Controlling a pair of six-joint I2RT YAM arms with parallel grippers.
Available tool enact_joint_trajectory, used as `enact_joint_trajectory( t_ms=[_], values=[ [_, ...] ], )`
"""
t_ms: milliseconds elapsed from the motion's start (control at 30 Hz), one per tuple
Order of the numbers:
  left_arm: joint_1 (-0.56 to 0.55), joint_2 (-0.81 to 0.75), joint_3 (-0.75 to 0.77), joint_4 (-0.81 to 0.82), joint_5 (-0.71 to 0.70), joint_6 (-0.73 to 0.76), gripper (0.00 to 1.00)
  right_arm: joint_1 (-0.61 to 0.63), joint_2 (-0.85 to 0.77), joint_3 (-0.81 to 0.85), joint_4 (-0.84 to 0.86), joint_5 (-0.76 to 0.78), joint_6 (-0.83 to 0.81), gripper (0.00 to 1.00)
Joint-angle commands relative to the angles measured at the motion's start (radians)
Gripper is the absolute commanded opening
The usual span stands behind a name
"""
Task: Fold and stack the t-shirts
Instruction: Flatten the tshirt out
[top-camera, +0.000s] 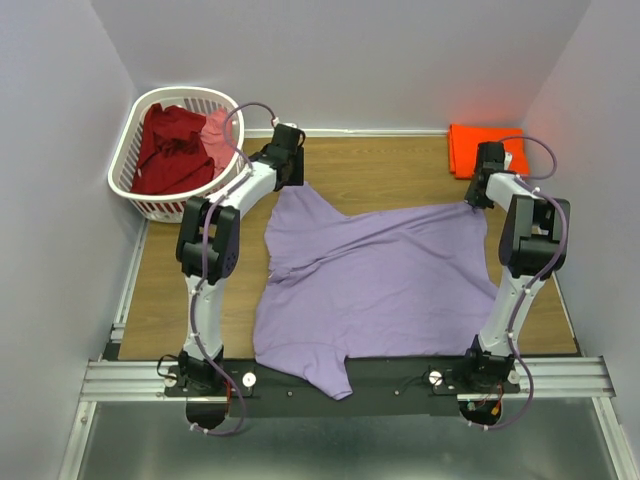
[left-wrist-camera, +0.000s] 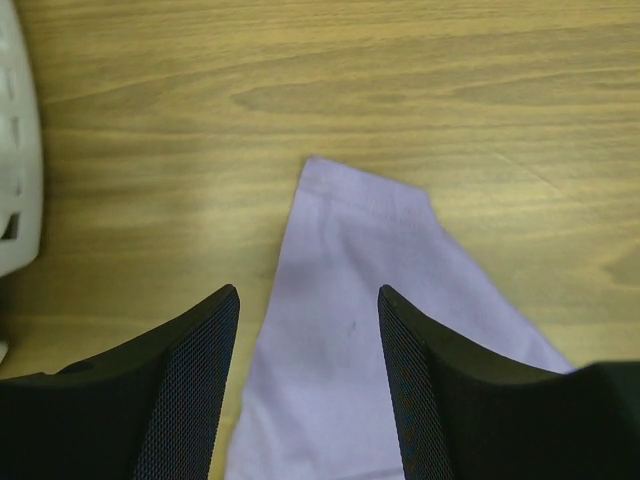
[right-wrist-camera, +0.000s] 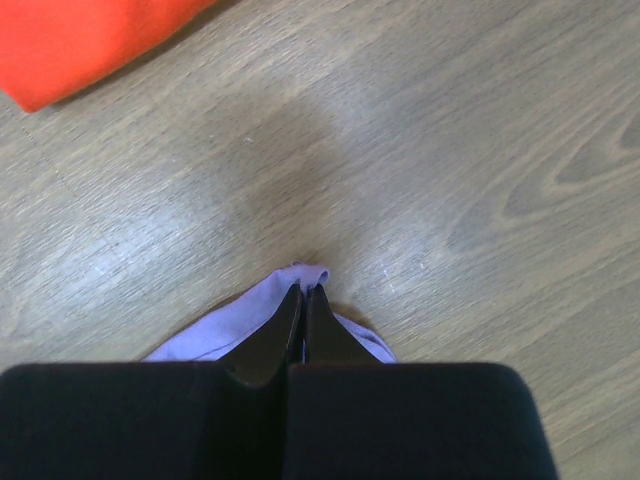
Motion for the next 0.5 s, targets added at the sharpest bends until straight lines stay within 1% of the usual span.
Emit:
enact_joint_trajectory(
  t_ms=[0,167,233,267,300,467],
  values=[
    [0.01,0.103,0.154,-0.054,-0.04,0.033,0.66,-0.005,-0.016,-0.035,-0.013,-0.058,0.006,0.01],
    [0.021,0.213,0.254,-0.097,-0.021,0.047,0.66,-0.003,-0.009,-0.036,-0.008,-0.071,0.012,0.01],
    [0.022,0.232,0.269,-0.111,-0.017,0.05,0.63,-0.003,-0.012,-0.038,-0.007,-0.075,0.013,0.01],
    [0.022,0.239,0.268,-0.115,-0.012,0.052,0.61,-0.003,-0.01,-0.038,-0.005,-0.075,0.013,0.01],
    [0.024,0.241,0.262,-0.117,-0.009,0.05,0.57,-0.005,-0.012,-0.04,-0.005,-0.07,0.013,0.01],
    [0.036,0.255,0.232,-0.126,0.02,0.052,0.52,-0.005,-0.016,-0.04,-0.004,-0.068,0.009,0.01]
  ],
)
